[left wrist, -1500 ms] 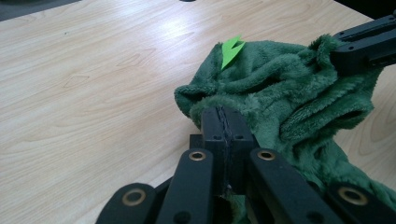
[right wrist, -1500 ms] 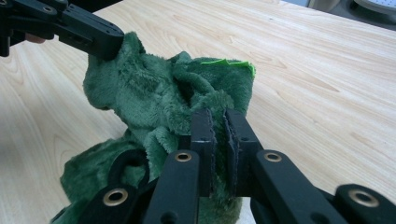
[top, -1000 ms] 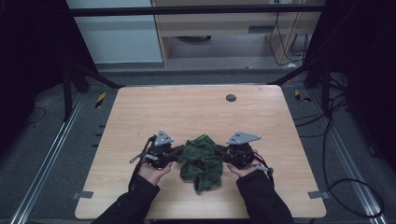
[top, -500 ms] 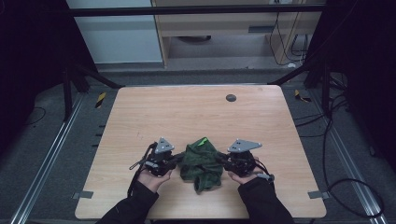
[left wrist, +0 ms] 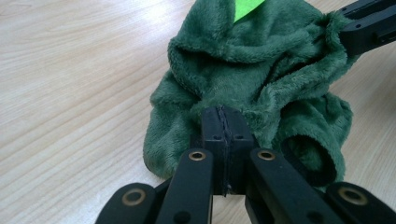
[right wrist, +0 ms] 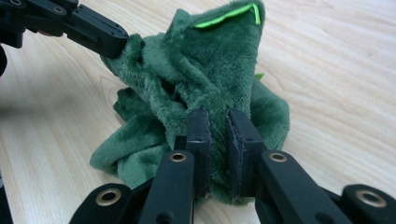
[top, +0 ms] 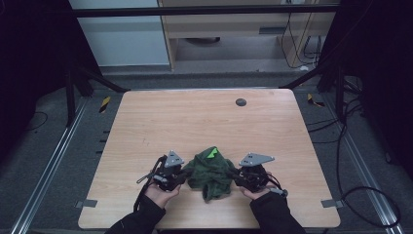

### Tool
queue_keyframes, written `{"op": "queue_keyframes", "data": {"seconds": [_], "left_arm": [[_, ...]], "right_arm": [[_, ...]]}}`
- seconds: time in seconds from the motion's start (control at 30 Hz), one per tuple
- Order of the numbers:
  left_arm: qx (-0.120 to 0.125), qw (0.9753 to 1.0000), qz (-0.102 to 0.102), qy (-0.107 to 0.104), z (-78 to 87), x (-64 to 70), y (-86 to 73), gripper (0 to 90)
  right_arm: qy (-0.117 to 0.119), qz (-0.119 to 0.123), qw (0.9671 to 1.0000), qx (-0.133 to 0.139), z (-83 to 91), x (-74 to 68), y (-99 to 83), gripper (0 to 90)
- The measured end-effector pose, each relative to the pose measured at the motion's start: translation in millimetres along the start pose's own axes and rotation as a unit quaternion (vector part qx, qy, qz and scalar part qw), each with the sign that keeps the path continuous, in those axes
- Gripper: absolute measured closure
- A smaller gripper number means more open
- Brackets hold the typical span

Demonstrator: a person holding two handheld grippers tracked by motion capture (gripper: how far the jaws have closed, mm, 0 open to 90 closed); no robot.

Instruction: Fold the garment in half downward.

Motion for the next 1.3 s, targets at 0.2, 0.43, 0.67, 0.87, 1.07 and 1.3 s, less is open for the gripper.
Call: {"op": "queue_keyframes", "data": {"seconds": [0.2,0.43,0.67,0.87,1.07,1.3], "left_arm": [[-0.005,1.0000,0.001,0.001,-0.7,2.1,-5.1,89.5],[-0.019,0.9998,-0.002,-0.001,-4.2,5.6,-13.2,89.4],[-0.030,0.9995,-0.001,-0.004,-7.3,7.6,-18.7,89.4],[-0.020,0.9997,0.007,-0.009,-2.4,5.7,-18.0,88.5],[-0.001,0.9999,0.010,-0.007,8.5,4.0,-12.1,84.0],[0.019,0.9997,0.017,0.001,19.8,-0.3,-5.2,80.0]], "right_arm": [[0.004,-0.007,0.9999,-0.012,-1.9,-2.7,-6.5,80.6],[0.008,-0.013,0.9995,-0.029,-5.9,-5.8,-15.5,79.8],[0.010,-0.014,0.9989,-0.042,-10.4,-7.2,-20.9,78.0],[0.013,-0.018,0.9988,-0.044,-8.1,-7.1,-19.9,74.8],[0.006,-0.022,0.9994,-0.025,0.8,-4.7,-14.4,71.2],[-0.005,-0.024,0.9997,-0.003,12.2,0.7,-7.3,69.6]]}}
Point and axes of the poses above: each handheld gripper's, and its own axes: z roughly backward along the jaws, y roughly out of its top, x roughly to its right, the point moved 2 cm from there along -z, roughly forward along the jaws, and after that the axes turned 6 degrees about z, right-handed, at the moved point
